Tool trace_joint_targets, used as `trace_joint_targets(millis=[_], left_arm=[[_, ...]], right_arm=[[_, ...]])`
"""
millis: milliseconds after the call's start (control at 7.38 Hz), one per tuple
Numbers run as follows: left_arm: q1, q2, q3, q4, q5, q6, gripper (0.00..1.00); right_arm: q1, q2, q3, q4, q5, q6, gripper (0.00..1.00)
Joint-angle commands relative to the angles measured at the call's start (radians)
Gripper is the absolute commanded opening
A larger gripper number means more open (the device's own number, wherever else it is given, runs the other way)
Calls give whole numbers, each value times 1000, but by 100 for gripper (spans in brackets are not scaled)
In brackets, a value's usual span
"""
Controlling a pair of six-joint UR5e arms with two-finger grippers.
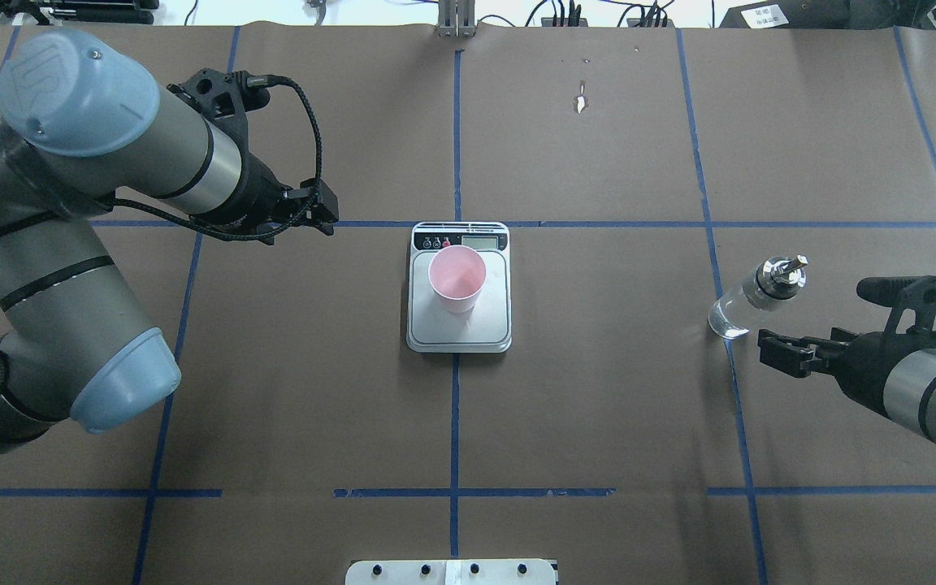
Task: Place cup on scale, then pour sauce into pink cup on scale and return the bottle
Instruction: 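Close the right gripper around the glass sauce bottle and lift it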
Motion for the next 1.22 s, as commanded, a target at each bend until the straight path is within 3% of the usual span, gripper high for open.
trace_joint_targets(millis=[0, 407, 1084], left_arm=[[-2, 0, 5, 0, 1, 0, 77], [-11, 0, 5, 0, 3, 0, 77], [-9, 0, 7, 3, 5, 0, 79]], right_arm=[[-49, 32, -73, 38, -117, 47, 100], [-72, 57, -184, 154, -199, 57, 98], [-74, 137, -292, 172, -291, 48, 99]])
